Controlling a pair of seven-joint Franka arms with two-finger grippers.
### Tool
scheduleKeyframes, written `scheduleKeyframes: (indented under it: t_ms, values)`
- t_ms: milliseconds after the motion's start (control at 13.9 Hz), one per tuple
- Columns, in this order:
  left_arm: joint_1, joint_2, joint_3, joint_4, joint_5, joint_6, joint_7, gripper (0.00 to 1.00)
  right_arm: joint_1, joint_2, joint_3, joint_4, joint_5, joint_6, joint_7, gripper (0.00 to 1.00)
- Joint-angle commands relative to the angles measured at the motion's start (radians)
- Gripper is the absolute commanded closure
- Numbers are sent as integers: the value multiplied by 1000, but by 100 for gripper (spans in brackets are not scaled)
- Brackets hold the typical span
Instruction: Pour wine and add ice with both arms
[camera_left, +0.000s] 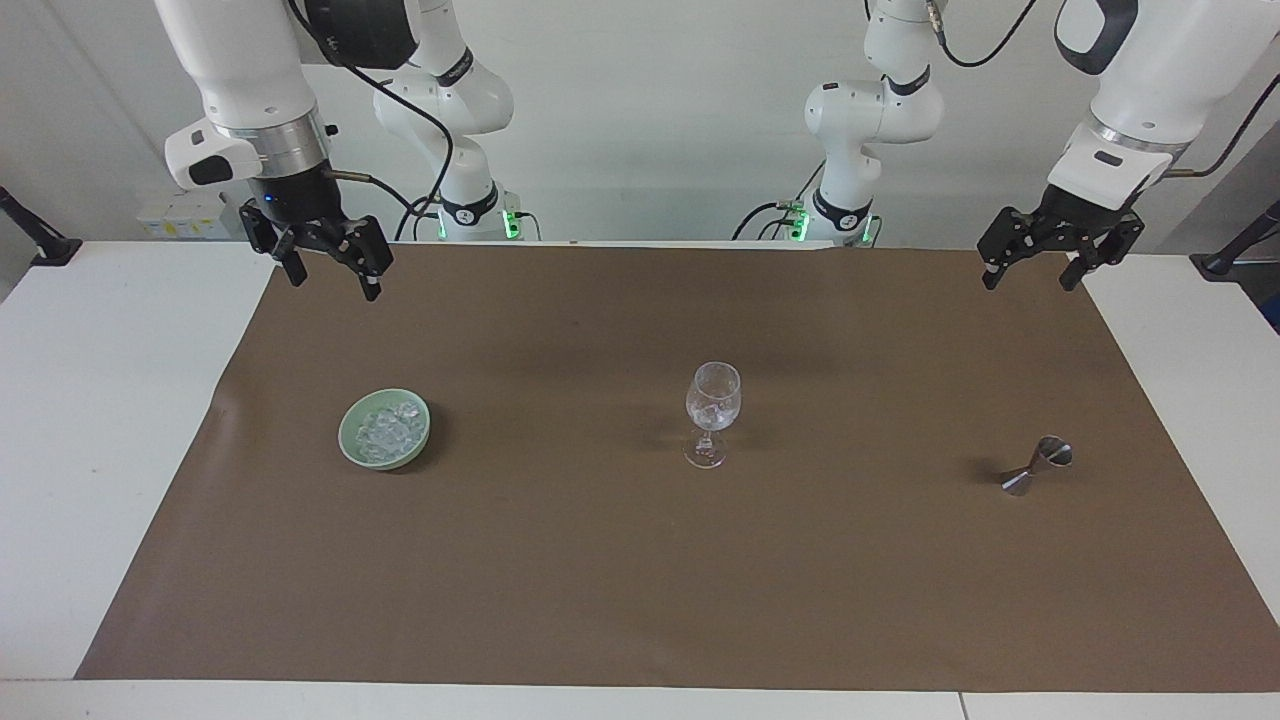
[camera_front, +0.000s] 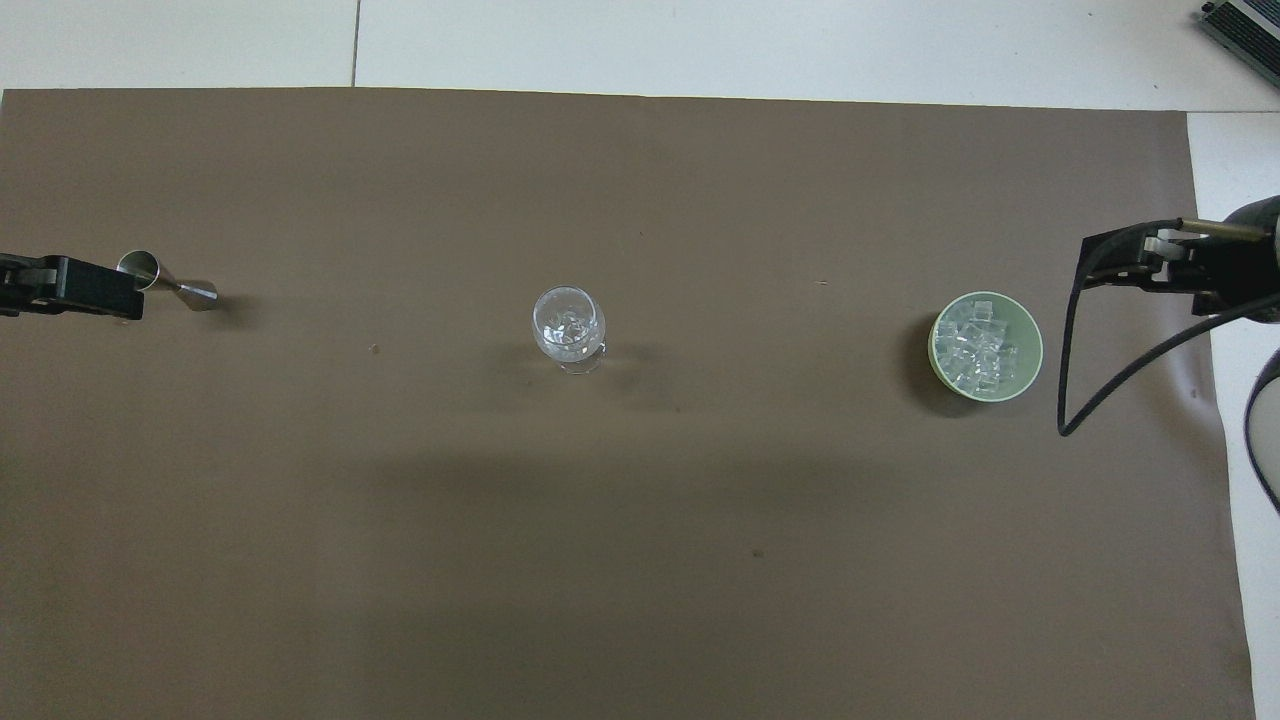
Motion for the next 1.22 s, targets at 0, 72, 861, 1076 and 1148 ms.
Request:
scheduleKeyframes:
  t_ms: [0,72,861,1076,1148]
  values:
    - [10,31,15,56,-11,-30,12,0,-15,-13,-33,11,33,-53,-57,0]
    - [27,33,14,56,-14,-30,15,0,-15,-14,-63,9,53,-62,-89,0]
    - [111,40,-73,75,-11,-61,62,0,-6,-41,-67,-11,33,-137,-163,0]
    - [140,50,-104,101,-17,-88,93,0,20,-31,-64,17,21,-150,-158,0]
    - [140,48,-106,101,-17,-90,93,0,20,-30,-64,20,32,-159,-152,0]
